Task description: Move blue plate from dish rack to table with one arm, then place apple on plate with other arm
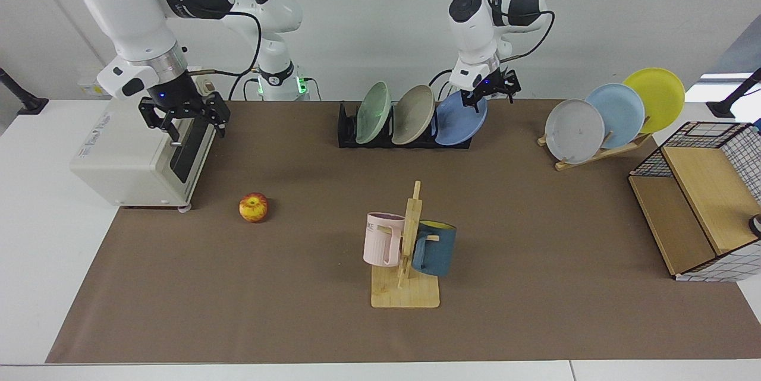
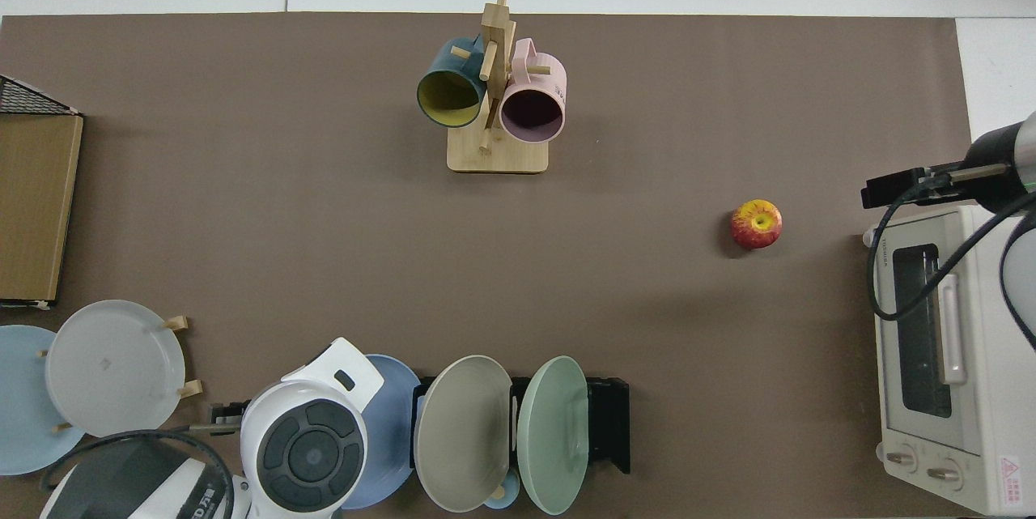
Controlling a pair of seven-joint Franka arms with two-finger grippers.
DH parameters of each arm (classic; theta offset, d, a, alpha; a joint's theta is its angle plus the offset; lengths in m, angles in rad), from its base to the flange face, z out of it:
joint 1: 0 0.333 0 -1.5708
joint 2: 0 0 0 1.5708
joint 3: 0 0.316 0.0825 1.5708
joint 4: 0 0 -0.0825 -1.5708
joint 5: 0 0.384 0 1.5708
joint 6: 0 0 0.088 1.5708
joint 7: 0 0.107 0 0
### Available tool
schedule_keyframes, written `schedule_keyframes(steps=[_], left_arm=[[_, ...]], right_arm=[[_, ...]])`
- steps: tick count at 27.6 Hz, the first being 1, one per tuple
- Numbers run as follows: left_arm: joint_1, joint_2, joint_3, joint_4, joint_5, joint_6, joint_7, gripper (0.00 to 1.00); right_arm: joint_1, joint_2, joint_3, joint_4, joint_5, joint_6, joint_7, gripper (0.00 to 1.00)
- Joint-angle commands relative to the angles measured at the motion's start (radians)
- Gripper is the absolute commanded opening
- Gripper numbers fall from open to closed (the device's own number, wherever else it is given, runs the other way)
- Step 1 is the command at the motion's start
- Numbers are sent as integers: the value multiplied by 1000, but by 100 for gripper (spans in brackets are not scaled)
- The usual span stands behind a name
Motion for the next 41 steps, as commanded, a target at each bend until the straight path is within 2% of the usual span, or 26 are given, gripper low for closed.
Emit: schedule_keyframes(steps=[1, 8, 14, 16, 21, 25, 32, 35, 41], left_arm=[[-5, -12, 6, -31, -28, 28, 32, 85], [-4, 39, 1, -33, -25, 71, 32, 84], [-4, 45, 1, -33, -23, 76, 33, 84], [-4, 45, -1, -34, -23, 73, 33, 71], [-4, 45, -1, -33, -22, 59, 33, 30], [-4, 45, -1, -22, -22, 48, 32, 0], [-4, 43, -25, 50, -8, -71, 20, 0], [-2, 45, -45, 92, 1, -131, 6, 0], [1, 45, -123, 162, 50, -244, -46, 0]], right_arm=[[-7, -19, 8, -18, 2, 6, 24, 100], [-7, -19, 8, -18, -1, 7, 26, 100], [25, -18, 11, -24, -6, 26, 13, 100], [45, -8, 10, -30, -7, 52, 16, 100], [59, 36, 11, -52, -6, 133, 23, 100], [60, 88, 11, -52, 0, 167, 39, 100], [60, 179, 11, -68, 1, 230, 84, 100], [69, 187, 11, -117, 0, 303, 87, 100], [75, 187, 10, -205, -13, 377, 84, 100]])
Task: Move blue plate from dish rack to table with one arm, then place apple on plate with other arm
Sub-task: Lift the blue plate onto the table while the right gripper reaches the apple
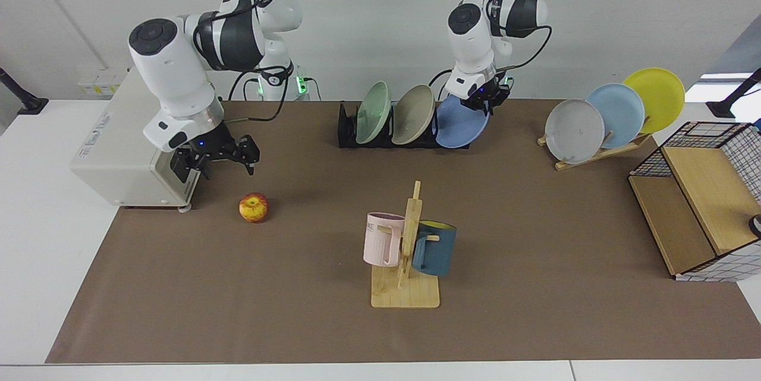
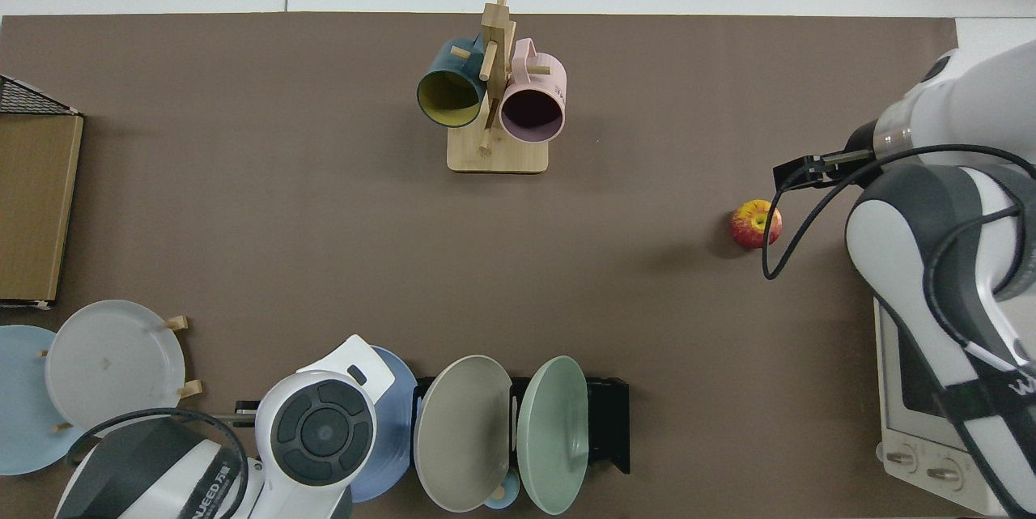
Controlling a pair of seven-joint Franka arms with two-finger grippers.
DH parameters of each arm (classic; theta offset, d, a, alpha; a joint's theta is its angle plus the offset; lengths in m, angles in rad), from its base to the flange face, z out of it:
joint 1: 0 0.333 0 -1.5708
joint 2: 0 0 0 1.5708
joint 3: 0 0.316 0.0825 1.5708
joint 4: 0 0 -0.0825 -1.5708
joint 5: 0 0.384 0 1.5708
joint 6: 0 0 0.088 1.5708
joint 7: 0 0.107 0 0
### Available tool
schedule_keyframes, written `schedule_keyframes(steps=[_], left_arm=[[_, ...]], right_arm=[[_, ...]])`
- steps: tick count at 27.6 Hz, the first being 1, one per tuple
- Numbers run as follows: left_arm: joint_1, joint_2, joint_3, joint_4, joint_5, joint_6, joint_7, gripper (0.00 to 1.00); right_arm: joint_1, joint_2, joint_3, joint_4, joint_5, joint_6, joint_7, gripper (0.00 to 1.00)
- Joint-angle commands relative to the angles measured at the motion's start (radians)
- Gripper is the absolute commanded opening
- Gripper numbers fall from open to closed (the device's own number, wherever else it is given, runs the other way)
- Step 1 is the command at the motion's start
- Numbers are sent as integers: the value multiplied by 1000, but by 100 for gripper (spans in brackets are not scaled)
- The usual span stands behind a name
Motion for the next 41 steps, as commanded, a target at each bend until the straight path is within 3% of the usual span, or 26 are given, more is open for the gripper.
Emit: schedule_keyframes(steps=[1, 10, 13, 18, 20, 23, 27, 31, 34, 38, 40, 41], left_arm=[[5, -1, -71, 77, 50, -121, -48, 0], [20, 94, -73, 235, 151, -184, -48, 0], [31, 170, -51, 313, 202, -199, -48, 0], [35, 370, 61, 540, 207, -213, -58, 0], [34, 430, 88, 604, 160, -193, -90, 0], [43, 434, 127, 606, 8, -48, -136, 0], [46, 412, 179, 516, -208, 147, -90, 0], [43, 398, 191, 457, -287, 229, -58, 0], [31, 424, 185, 425, -312, 310, -67, 0], [-26, 486, 153, 361, -316, 449, -117, 0], [-38, 493, 148, 315, -318, 523, -125, 0], [-43, 493, 148, 301, -319, 540, -125, 0]], right_arm=[[1, -22, 2, -91, -15, 73, 20, 100], [-5, 19, -1, -130, -42, 115, 17, 100], [-9, 37, 1, -137, -62, 124, 20, 100], [-19, 71, 1, -160, -62, 181, 20, 100], [-20, 85, 1, -165, -61, 196, 25, 100], [-25, 105, 1, -168, -61, 216, 31, 100], [-26, 126, 1, -168, -61, 224, 48, 100], [-25, 129, 1, -168, -61, 224, 48, 99], [-26, 129, 1, -169, -61, 221, 48, 84], [-20, 126, 1, -185, -61, 216, 46, 28], [-13, 126, 1, -182, -61, 206, 46, 5], [-11, 126, 1, -179, -61, 202, 46, 0]])
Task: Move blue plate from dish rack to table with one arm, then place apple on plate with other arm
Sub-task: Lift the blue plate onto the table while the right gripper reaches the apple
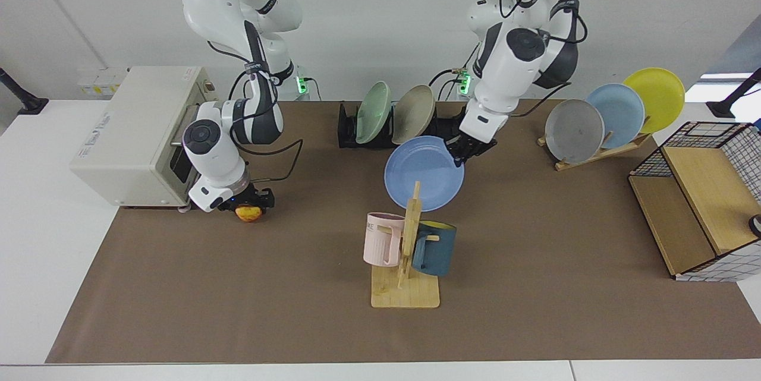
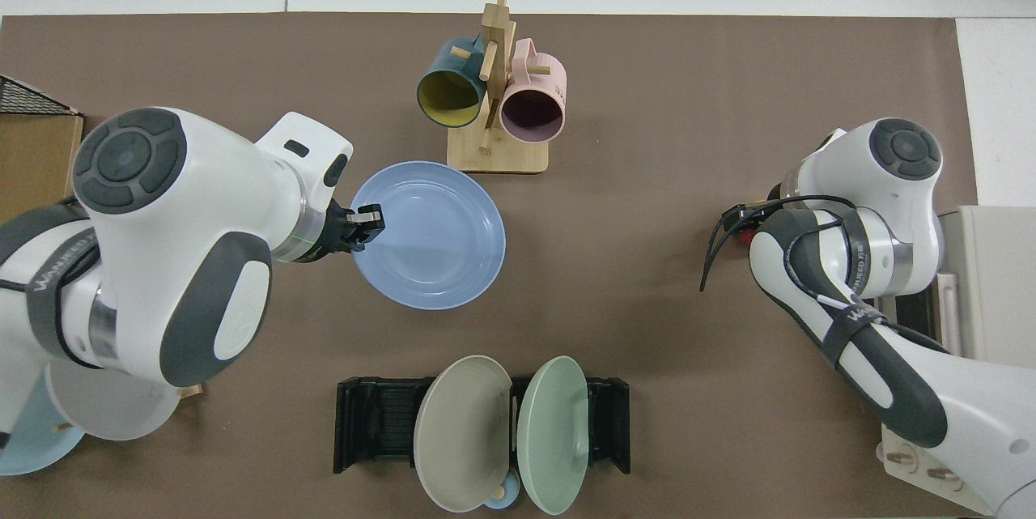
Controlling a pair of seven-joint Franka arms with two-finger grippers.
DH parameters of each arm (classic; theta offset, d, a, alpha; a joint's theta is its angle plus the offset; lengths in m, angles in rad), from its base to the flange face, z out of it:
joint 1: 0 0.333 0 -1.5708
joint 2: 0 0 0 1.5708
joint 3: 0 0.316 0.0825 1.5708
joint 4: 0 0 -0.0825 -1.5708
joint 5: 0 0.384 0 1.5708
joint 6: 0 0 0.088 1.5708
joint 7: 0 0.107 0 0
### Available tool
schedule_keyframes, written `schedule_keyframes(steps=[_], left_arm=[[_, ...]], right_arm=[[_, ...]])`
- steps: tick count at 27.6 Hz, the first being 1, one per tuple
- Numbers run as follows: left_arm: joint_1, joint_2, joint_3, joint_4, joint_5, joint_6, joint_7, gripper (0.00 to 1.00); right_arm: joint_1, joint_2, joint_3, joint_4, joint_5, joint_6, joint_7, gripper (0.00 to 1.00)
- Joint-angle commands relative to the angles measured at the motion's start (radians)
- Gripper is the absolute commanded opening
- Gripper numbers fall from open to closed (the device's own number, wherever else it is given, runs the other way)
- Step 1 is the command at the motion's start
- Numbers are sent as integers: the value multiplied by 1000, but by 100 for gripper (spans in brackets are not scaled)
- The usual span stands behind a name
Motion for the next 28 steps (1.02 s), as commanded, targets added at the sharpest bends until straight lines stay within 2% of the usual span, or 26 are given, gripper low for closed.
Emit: schedule_keyframes(steps=[1, 7, 14, 19, 20, 21, 22, 23, 24, 26, 27, 28], left_arm=[[-44, 14, -4, -97, -23, 137, -30, 0], [-68, 65, -7, -108, -62, 200, -42, 0], [-99, 60, -7, -163, -63, 242, -53, 0], [-111, 53, -7, -181, -60, 252, -71, 1], [-114, 53, -7, -180, -59, 254, -82, 17], [-114, 53, -7, -180, -52, 257, -91, 36], [-116, 53, -7, -181, -48, 259, -91, 60], [-114, 53, -7, -181, -45, 257, -86, 76], [-114, 53, -7, -181, -43, 254, -88, 83], [-111, 51, -6, -180, -42, 248, -91, 89], [-110, 53, -4, -180, -42, 245, -91, 98], [-107, 53, -3, -178, -42, 240, -91, 100]], right_arm=[[4, -6, 10, -13, -22, 0, 26, 0], [7, -18, 10, 28, -22, -55, 26, 0], [5, -43, 10, 80, -25, -114, 21, 0], [5, -100, 10, 89, -25, -135, 12, 0], [5, -107, 11, 94, -25, -141, 12, 0], [5, -117, 11, 97, -25, -145, 11, 0], [7, -126, 11, 99, -25, -154, 12, 0], [7, -133, 11, 102, -25, -163, 12, 0], [8, -140, 13, 111, -25, -171, 14, 0], [16, -140, 13, 141, -25, -197, 14, 0], [22, -137, 13, 151, -25, -210, 14, 0], [25, -137, 13, 155, -24, -218, 14, 0]])
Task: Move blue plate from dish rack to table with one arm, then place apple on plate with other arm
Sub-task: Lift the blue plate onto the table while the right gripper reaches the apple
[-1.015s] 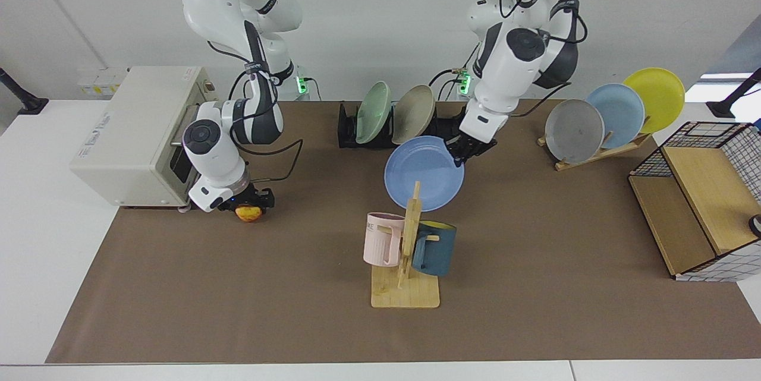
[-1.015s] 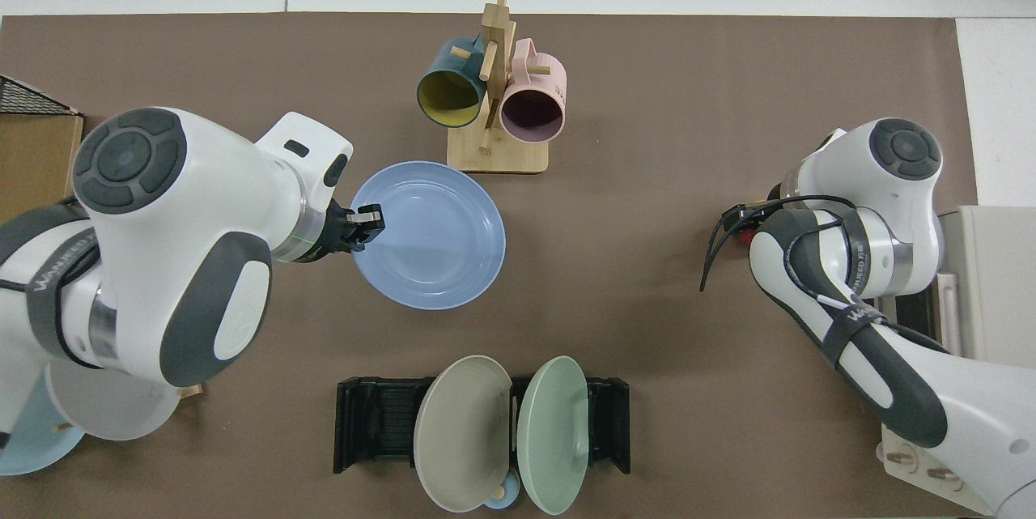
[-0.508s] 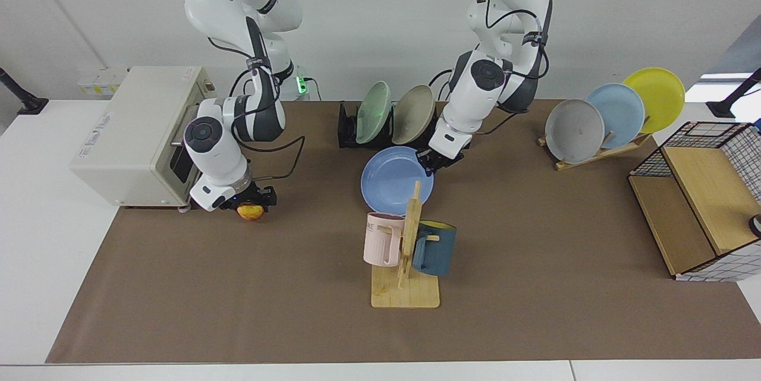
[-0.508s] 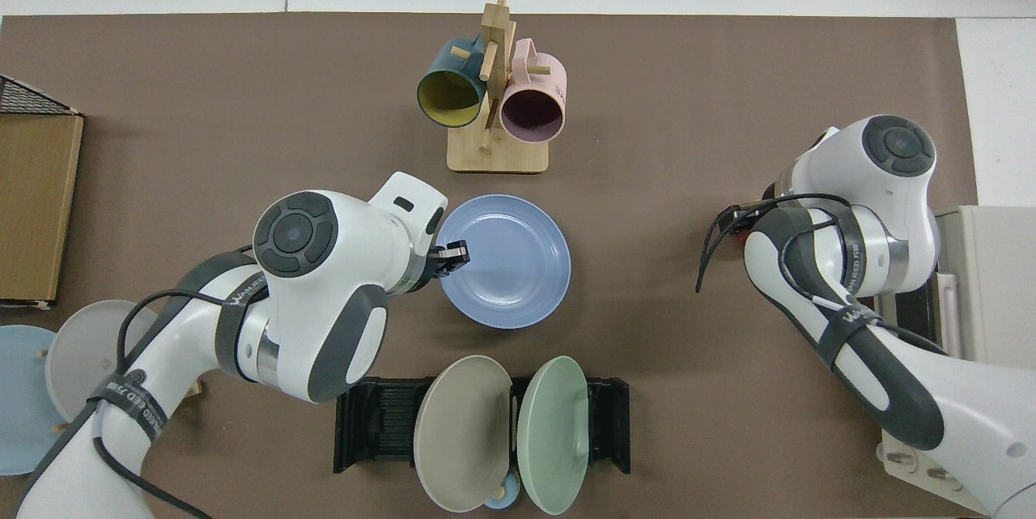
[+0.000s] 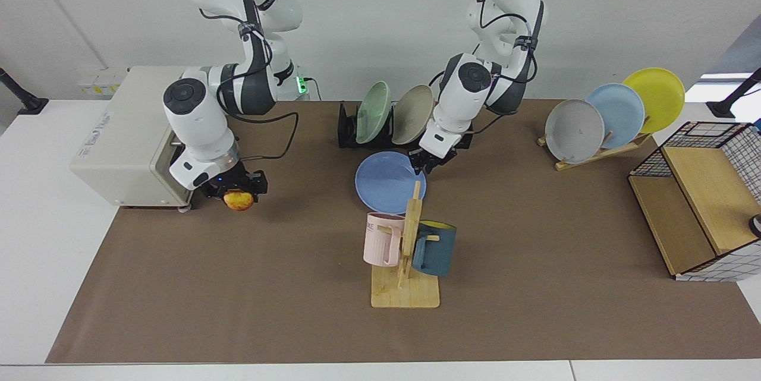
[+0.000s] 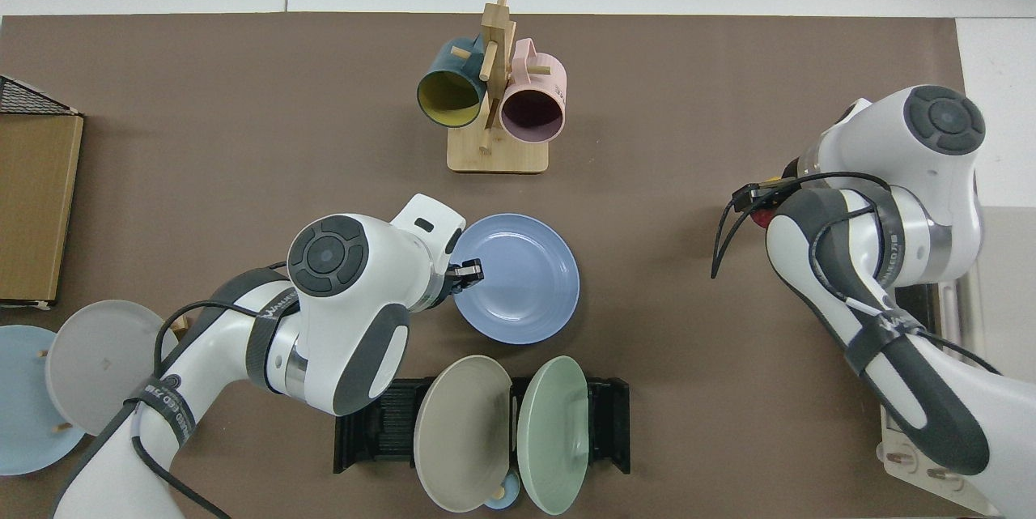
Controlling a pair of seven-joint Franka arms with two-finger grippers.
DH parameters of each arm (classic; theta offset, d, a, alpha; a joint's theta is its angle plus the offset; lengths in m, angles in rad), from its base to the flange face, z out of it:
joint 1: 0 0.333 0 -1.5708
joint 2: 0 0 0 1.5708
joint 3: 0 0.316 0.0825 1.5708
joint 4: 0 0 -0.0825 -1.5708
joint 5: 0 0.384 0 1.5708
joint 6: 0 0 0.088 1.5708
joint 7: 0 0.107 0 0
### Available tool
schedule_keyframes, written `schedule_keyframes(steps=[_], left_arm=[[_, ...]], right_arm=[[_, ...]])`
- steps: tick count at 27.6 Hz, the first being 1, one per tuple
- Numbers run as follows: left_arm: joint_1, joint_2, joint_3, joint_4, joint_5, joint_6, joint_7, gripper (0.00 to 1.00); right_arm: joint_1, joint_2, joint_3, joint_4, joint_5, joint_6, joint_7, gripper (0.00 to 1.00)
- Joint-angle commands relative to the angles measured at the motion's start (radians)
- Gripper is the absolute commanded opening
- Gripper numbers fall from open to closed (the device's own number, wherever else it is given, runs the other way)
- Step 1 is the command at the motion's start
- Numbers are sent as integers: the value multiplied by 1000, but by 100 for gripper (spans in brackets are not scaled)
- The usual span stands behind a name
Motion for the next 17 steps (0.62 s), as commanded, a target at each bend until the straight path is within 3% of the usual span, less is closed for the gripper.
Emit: schedule_keyframes(steps=[1, 4, 9, 17], left_arm=[[-2, -24, 16, -25, 5, 8, -19, 100], [7, -30, 26, -10, 50, -32, -19, 100], [8, -73, 56, 64, 182, -207, -15, 100], [22, -236, 168, 92, 225, -408, 92, 100]], right_arm=[[15, -13, 6, 37, -22, -60, 18, 0], [19, -13, 6, 37, -21, -60, 21, 0], [22, -15, 6, 34, -16, -64, 24, 0], [102, -27, 6, 25, -18, -68, 118, 0]])
